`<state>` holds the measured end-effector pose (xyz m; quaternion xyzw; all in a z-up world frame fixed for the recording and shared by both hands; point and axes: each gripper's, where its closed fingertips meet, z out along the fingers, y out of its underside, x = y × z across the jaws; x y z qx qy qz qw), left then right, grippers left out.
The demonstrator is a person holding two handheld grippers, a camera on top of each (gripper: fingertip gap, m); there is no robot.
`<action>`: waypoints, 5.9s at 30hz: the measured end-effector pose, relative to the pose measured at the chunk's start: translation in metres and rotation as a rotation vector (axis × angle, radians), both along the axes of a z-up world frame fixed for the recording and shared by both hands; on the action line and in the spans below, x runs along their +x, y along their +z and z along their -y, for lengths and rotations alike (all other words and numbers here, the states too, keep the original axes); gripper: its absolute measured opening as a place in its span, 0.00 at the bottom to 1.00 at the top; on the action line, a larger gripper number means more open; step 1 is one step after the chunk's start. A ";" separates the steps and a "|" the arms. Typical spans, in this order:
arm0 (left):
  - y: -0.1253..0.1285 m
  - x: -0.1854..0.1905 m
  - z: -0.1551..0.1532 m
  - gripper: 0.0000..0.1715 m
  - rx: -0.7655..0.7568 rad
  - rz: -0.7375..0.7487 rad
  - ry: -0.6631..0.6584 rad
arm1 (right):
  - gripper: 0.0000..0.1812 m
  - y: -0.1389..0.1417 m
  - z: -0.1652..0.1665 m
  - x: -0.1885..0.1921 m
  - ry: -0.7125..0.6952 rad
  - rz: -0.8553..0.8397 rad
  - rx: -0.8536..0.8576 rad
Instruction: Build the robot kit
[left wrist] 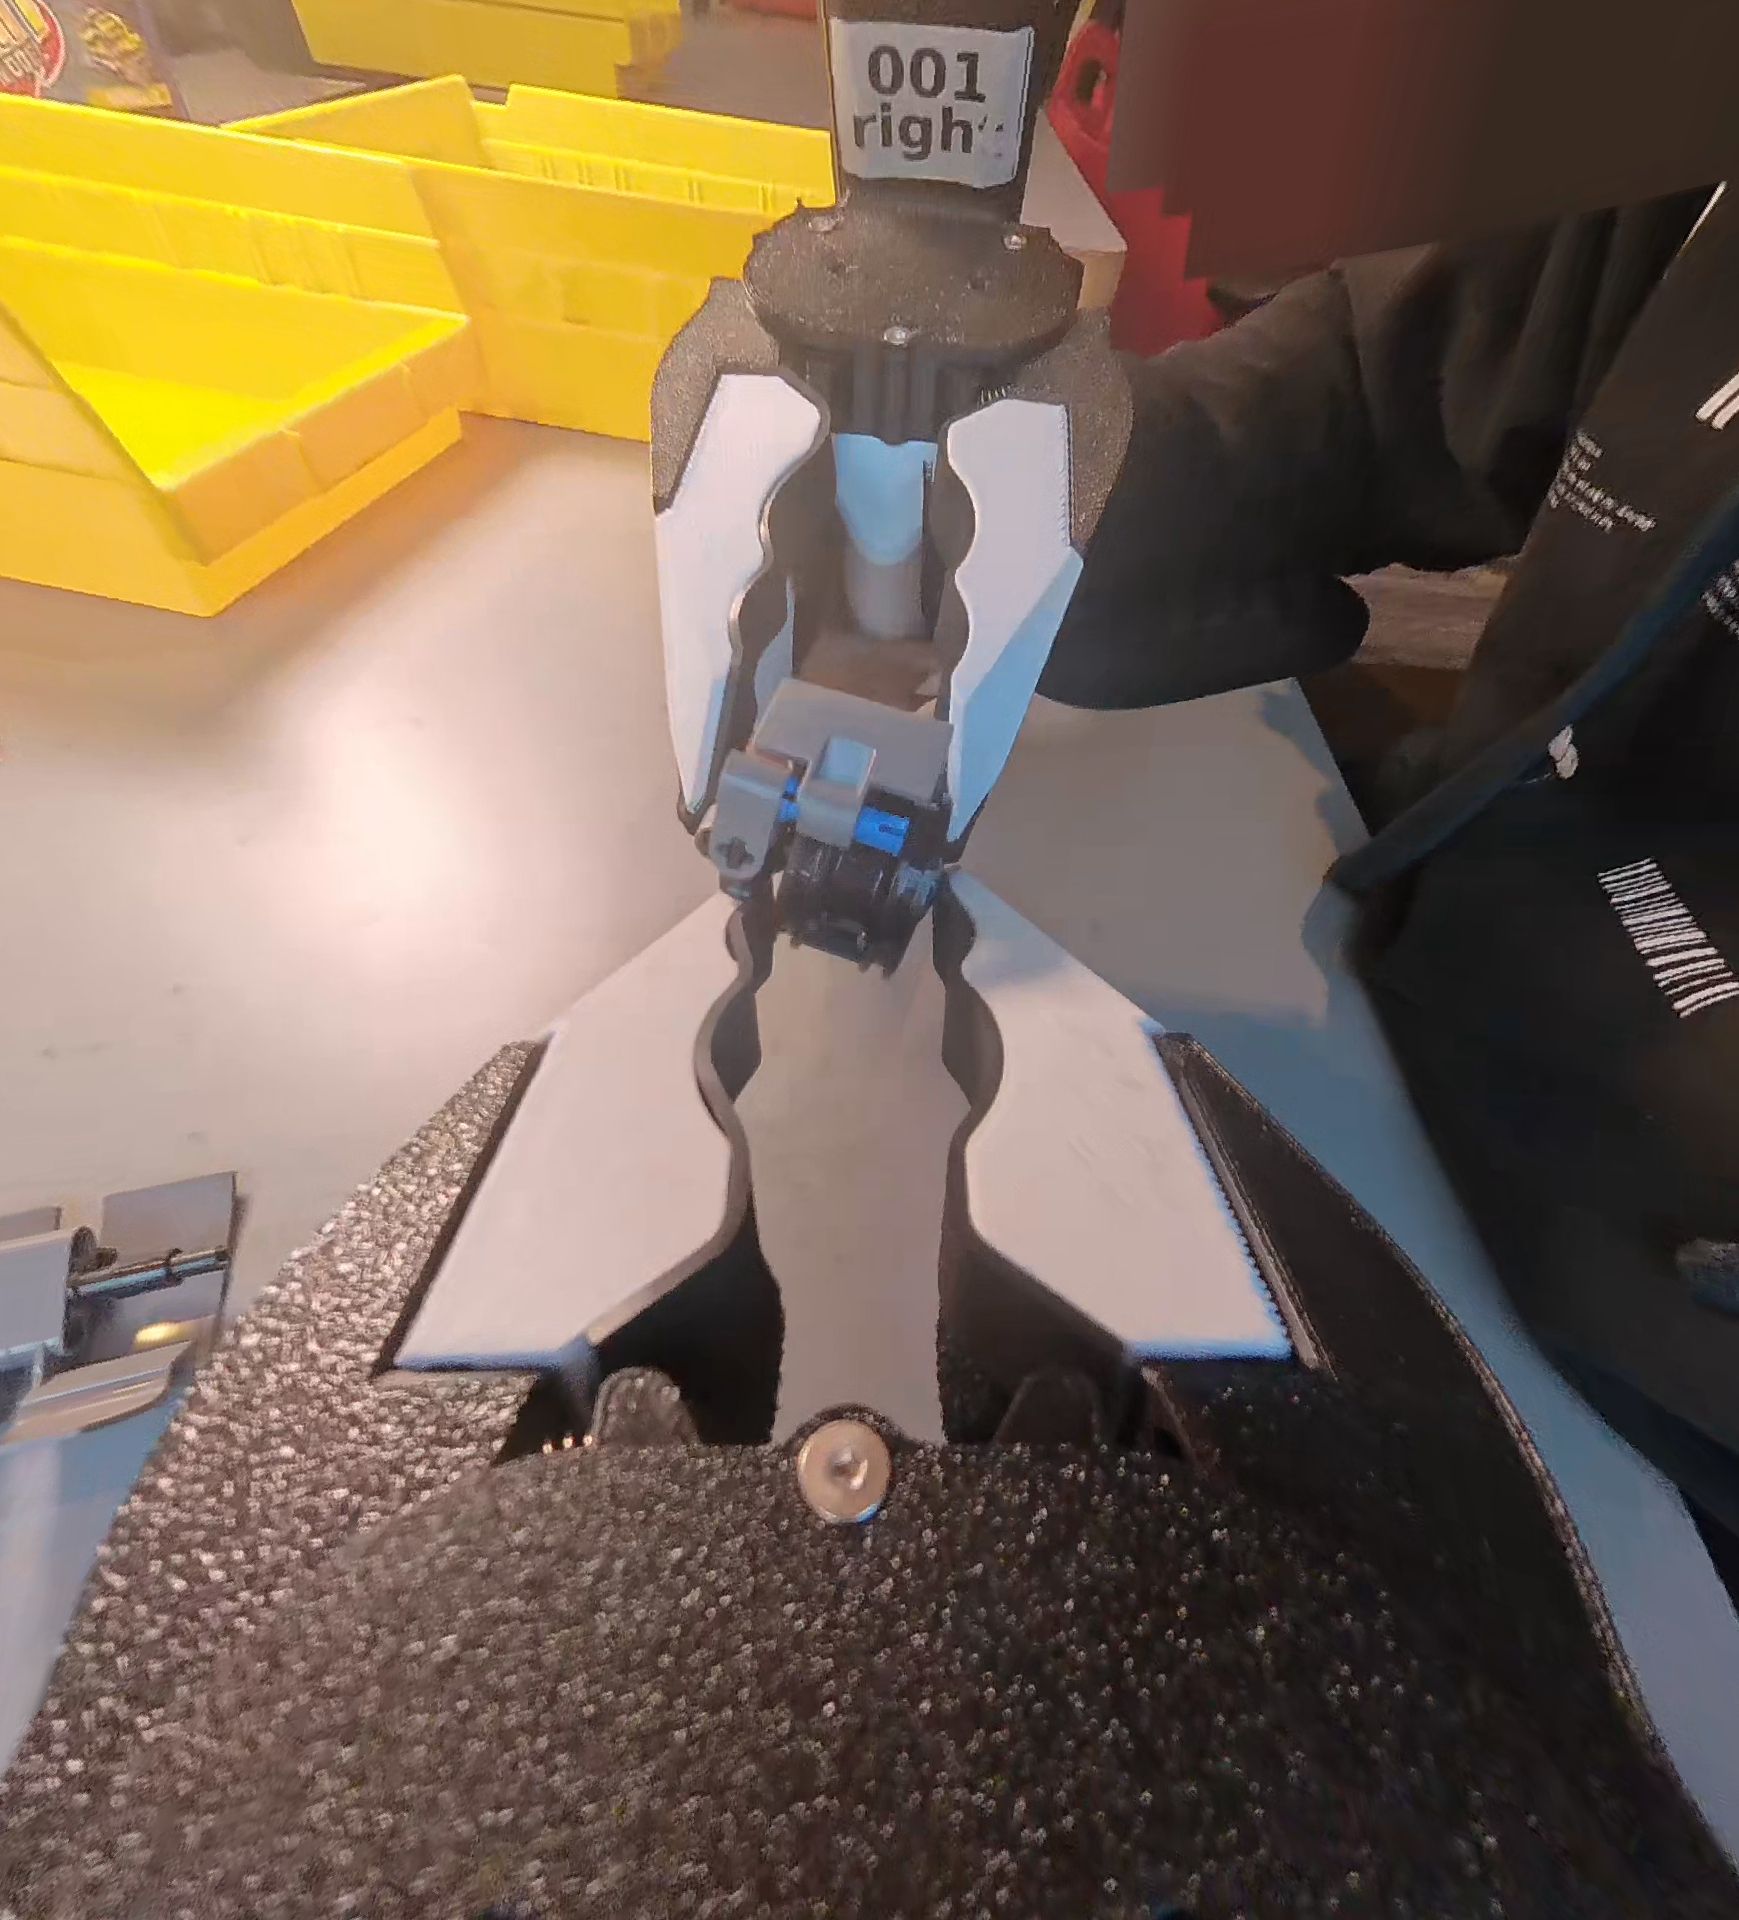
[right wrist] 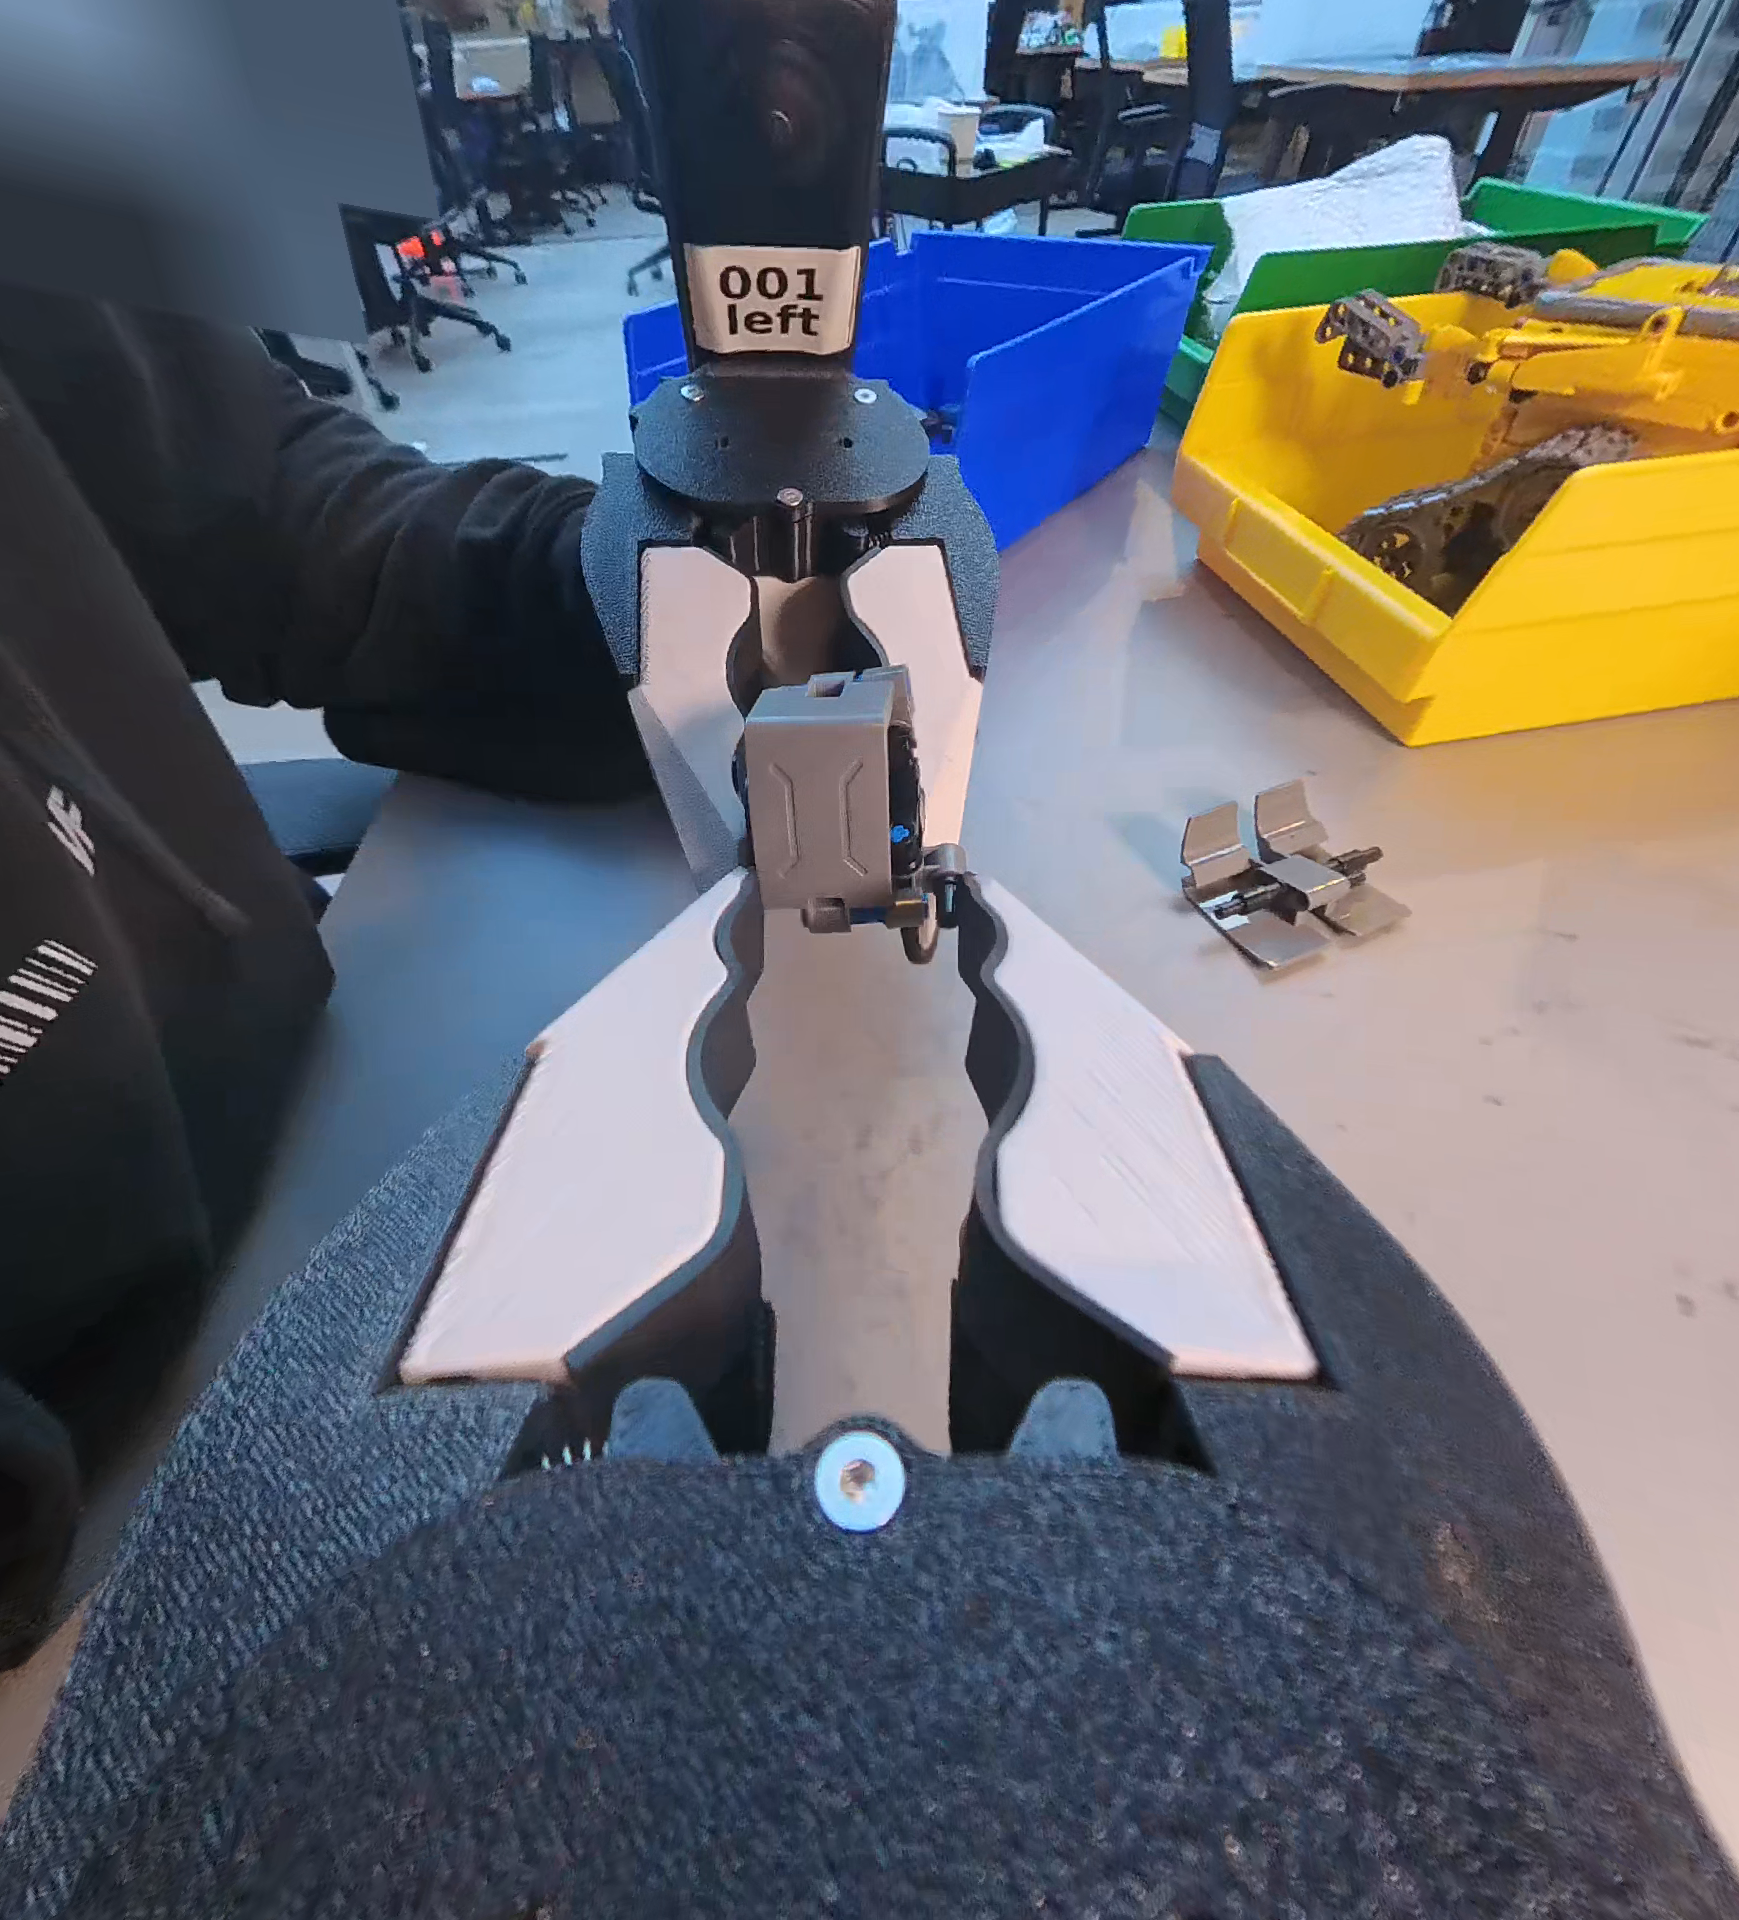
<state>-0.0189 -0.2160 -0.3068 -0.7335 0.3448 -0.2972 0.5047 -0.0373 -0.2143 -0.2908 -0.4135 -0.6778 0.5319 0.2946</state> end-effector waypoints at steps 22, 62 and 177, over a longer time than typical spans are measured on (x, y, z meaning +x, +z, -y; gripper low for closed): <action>0.019 -0.010 -0.001 0.14 -0.145 0.262 0.016 | 0.21 0.004 -0.008 0.001 0.022 0.030 -0.214; 0.042 -0.012 0.004 0.19 0.073 0.307 -0.020 | 0.23 0.015 -0.002 0.000 -0.044 -0.040 -0.028; 0.006 -0.013 0.009 0.20 0.247 -0.166 -0.011 | 0.18 -0.022 -0.003 -0.001 -0.062 -0.044 0.541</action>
